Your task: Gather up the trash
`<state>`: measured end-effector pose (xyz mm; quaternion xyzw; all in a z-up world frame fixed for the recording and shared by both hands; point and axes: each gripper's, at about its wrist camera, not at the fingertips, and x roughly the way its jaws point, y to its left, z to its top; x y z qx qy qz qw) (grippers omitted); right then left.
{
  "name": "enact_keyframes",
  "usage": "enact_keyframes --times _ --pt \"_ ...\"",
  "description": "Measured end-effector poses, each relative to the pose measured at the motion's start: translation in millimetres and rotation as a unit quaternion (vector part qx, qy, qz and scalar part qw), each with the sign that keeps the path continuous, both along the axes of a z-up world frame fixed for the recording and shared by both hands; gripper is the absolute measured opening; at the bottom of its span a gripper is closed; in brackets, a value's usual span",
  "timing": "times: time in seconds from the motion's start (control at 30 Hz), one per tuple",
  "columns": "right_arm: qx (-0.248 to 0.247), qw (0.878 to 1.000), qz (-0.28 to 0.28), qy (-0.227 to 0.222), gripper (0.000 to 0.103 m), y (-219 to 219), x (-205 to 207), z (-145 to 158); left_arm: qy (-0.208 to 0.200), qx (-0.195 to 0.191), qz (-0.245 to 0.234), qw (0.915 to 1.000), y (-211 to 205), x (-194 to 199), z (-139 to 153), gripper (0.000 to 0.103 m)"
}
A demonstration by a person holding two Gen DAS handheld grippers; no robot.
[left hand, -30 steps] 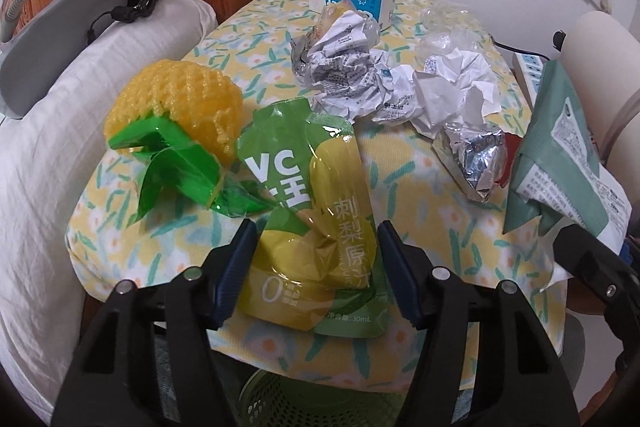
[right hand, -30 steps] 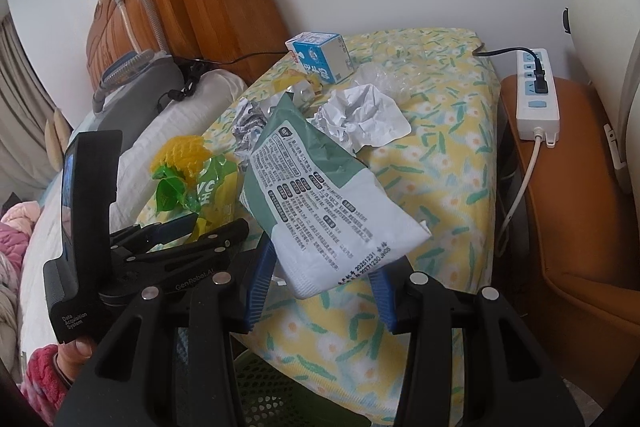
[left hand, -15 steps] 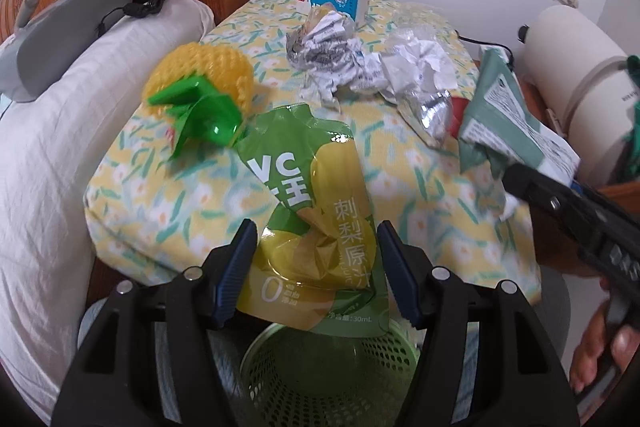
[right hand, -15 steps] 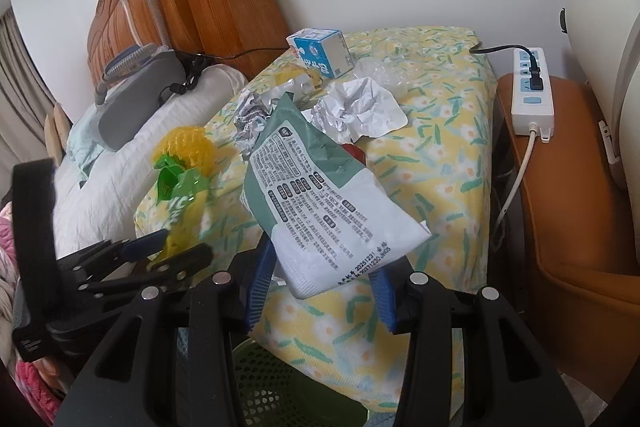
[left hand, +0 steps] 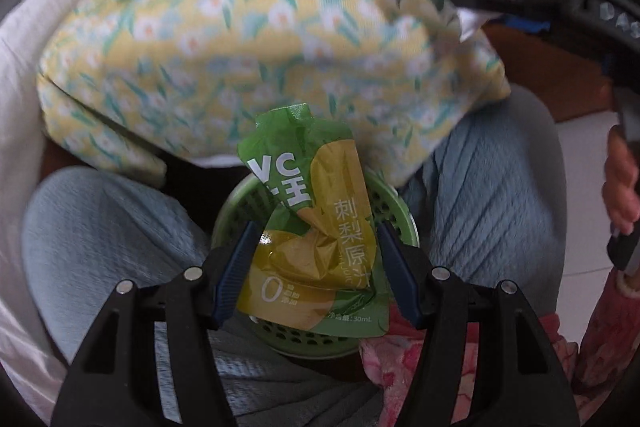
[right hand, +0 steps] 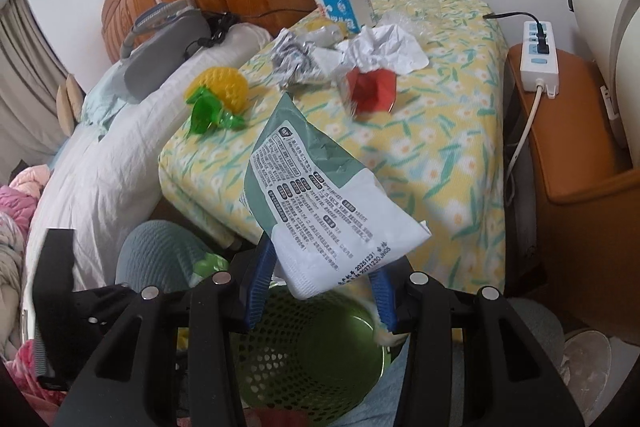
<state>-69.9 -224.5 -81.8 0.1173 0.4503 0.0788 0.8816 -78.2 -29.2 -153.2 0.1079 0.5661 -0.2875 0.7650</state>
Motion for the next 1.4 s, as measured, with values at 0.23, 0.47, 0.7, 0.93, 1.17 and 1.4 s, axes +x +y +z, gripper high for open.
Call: enact_keyframes --times 0.23,0.47,0.7,0.93,1.17,1.4 --pt "-0.004 1.000 0.002 0.007 0.044 9 -13 -2 0.070 0.040 0.000 0.9967 -4 3 -56 0.061" --pt "0.004 1.000 0.026 0.015 0.044 12 -21 -1 -0.009 0.015 0.053 0.9985 24 9 -13 0.082" --pt "0.015 0.990 0.122 0.072 0.045 45 -43 -24 -0.136 -0.003 0.128 0.9824 69 20 61 0.094" --pt "-0.031 0.981 0.151 0.116 0.080 75 -57 -54 -0.173 -0.005 0.148 0.9739 83 27 89 0.095" --pt "-0.042 0.992 0.109 0.042 0.090 65 -41 -20 -0.167 -0.013 0.151 0.9742 84 34 87 0.095" --pt "-0.056 0.996 0.063 -0.018 0.090 42 7 22 -0.181 -0.023 0.161 0.9700 81 52 97 0.095"
